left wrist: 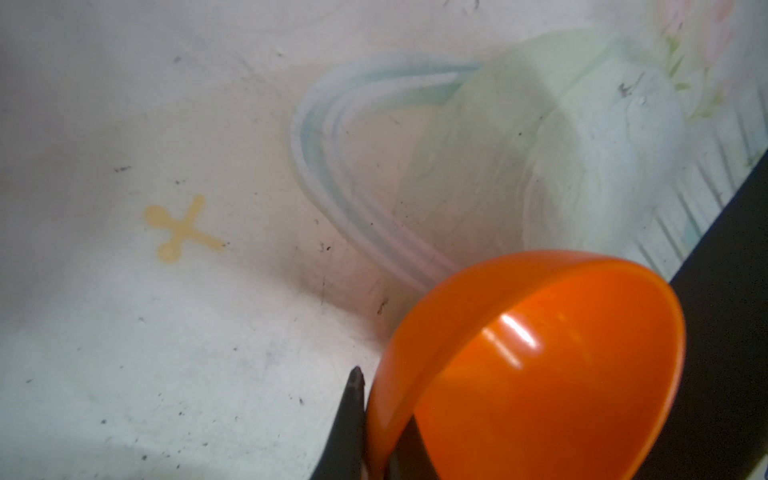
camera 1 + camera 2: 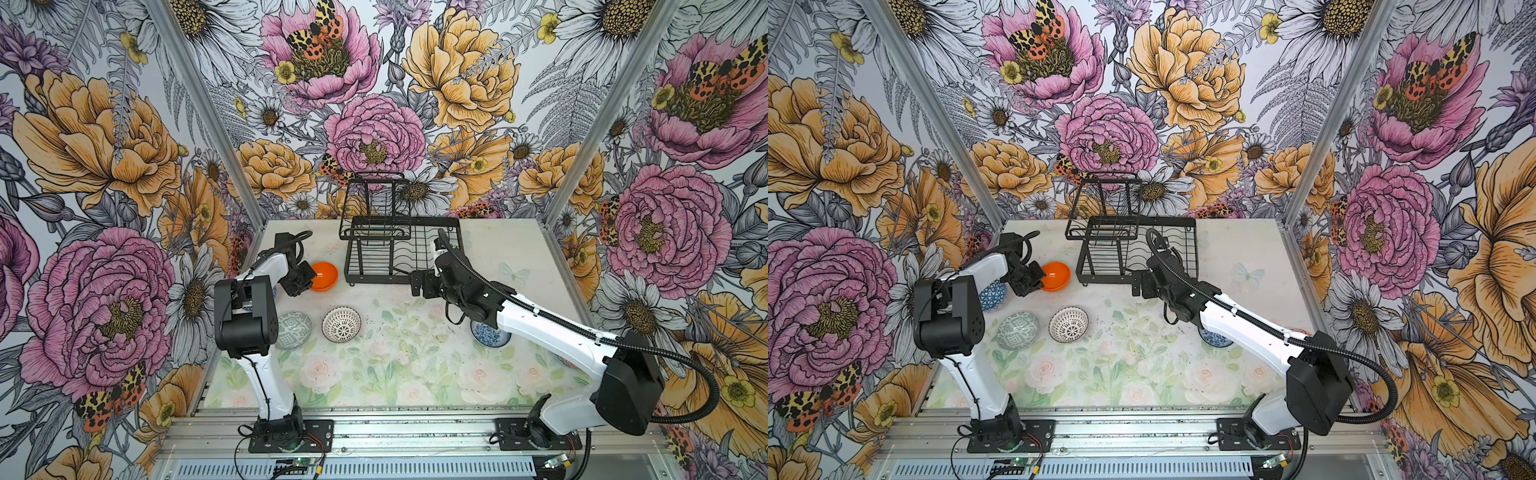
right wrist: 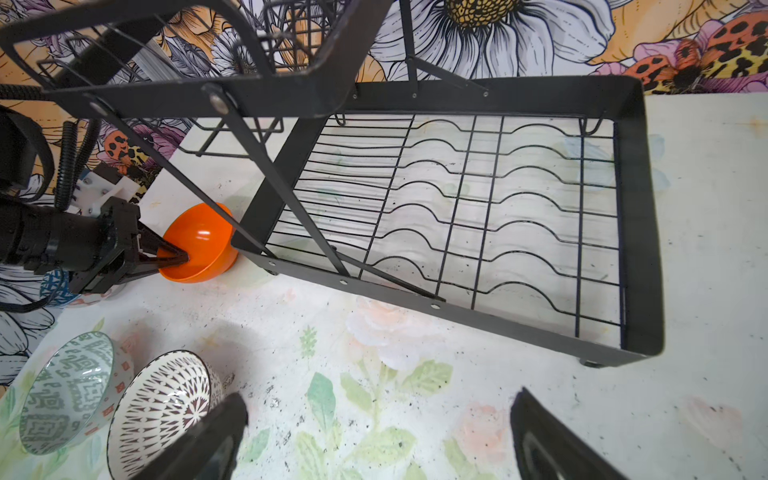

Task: Load the bowls into the dish rack

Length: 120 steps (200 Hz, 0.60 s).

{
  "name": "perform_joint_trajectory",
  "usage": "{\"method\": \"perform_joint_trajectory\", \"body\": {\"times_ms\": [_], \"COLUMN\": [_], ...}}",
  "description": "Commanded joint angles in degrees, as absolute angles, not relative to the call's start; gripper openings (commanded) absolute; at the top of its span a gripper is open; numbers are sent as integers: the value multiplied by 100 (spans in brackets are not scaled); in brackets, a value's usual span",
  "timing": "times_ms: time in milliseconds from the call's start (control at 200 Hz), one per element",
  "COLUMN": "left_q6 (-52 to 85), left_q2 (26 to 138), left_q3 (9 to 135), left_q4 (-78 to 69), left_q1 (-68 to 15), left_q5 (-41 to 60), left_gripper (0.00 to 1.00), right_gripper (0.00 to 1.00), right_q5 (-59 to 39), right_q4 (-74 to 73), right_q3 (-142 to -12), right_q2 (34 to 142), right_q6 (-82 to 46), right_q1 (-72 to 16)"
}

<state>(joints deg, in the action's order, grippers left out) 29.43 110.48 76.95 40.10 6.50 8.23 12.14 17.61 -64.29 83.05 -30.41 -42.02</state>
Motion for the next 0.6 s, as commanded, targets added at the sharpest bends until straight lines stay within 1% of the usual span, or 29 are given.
{"method": "perform_joint_trajectory", "body": {"times_ms": [0,150,180,370,595], "left_q6": [2878,2880,2887,2910,3129], "left_q2": [10802,10488,10203,9441,8474], "left_q3": [7796,7763,7753,7698,7688], "left_q4": [3964,3964,3964,3816,3301], "left_q1": [614,618,615,614,523], "left_q5": [766,727,689,483,237], "left_gripper": [0,0,0,0,0], "right_gripper": [99,99,99,100,99], "right_q5": [1154,1159,1131,1090,1261], "right_q4": [1834,1993,2013,2098,2235], "right_q3": [-6539,-6531,-6530,-6624,-7293], "right_q2": [8252,8218,8197,8005,7844], "right_q6": [-3111,-3160,-3189,-3434,-3568], "right_q1": [-4184,-4127,-4113,-3915,-3798]}}
